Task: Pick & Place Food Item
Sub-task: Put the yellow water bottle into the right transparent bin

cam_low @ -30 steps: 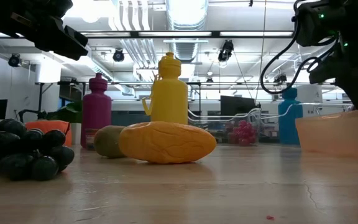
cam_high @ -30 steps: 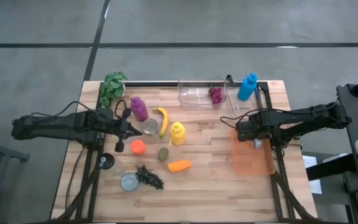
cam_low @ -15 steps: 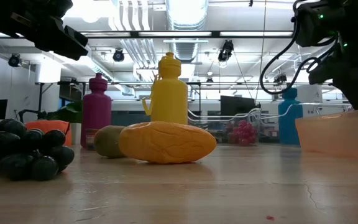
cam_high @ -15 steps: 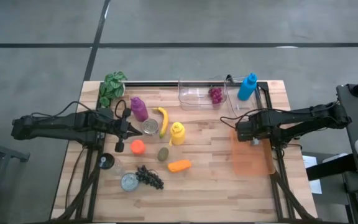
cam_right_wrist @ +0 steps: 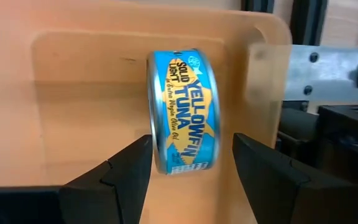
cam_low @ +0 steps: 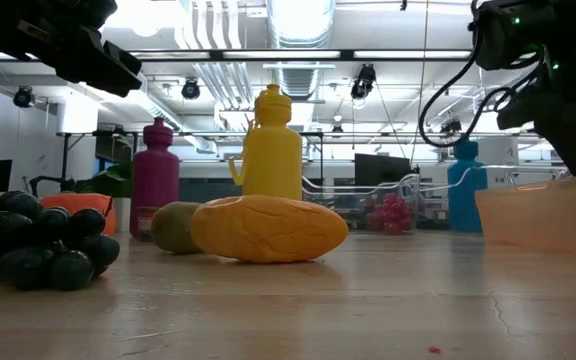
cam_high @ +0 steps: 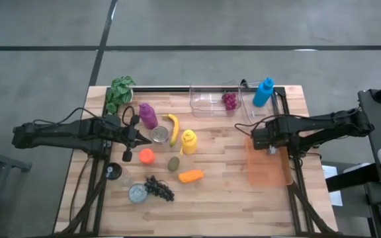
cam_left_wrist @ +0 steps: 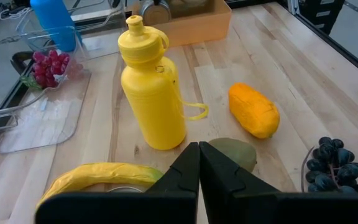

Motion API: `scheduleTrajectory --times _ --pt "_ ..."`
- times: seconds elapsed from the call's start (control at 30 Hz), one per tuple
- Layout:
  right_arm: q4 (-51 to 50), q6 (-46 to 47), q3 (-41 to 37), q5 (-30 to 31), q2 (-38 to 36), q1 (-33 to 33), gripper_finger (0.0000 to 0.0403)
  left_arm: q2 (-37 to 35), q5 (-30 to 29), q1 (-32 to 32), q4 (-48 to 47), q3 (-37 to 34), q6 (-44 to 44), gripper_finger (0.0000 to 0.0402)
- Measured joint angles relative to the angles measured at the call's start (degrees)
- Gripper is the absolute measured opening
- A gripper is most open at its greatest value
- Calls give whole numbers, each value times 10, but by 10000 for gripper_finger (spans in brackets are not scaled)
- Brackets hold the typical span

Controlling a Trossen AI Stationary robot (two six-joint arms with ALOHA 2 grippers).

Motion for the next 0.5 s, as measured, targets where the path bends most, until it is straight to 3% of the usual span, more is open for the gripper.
scheduleTrajectory --times 0.13,0.5 --pt "-15 -1 28 26 -3 0 220 0 0 0 0 0 0 10" --pt "-13 -58 126 177 -4 4 219 0 0 0 0 0 0 10"
